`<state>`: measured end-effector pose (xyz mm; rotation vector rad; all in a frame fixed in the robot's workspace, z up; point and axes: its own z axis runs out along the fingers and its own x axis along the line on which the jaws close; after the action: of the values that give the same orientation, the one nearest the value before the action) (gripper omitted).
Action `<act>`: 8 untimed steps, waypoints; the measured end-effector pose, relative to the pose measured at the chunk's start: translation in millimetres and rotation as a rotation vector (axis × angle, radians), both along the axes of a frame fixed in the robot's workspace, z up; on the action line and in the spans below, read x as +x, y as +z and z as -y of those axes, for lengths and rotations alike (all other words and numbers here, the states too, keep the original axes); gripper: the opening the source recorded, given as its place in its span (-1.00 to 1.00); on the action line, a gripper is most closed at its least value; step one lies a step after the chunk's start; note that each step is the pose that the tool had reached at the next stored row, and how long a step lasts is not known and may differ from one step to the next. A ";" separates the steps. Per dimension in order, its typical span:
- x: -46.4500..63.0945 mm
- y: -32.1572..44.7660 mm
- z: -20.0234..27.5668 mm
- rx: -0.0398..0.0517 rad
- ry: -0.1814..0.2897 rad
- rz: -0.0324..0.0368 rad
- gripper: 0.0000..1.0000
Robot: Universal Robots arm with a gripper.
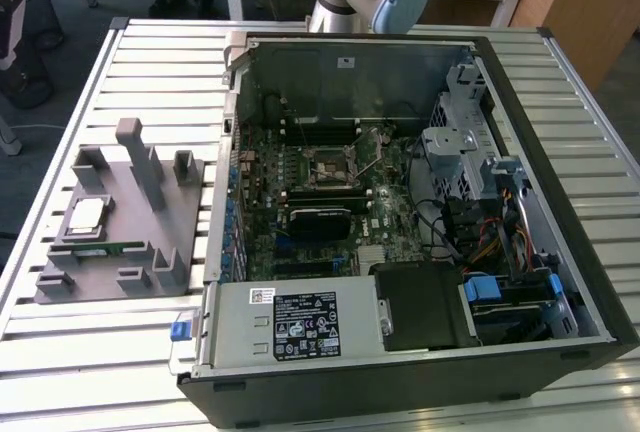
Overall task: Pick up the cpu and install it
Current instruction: 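Reach for the cpu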
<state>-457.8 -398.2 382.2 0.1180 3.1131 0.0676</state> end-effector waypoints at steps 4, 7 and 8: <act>-5.7 -0.4 0.0 -0.0001 0.000 -0.0001 -0.79; -9.5 -0.8 0.0 0.0000 0.000 0.0000 -0.79; -10.4 -0.8 0.0 0.0000 0.000 -0.0001 -0.79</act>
<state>-468.2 -398.2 381.5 0.1181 3.1132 0.0676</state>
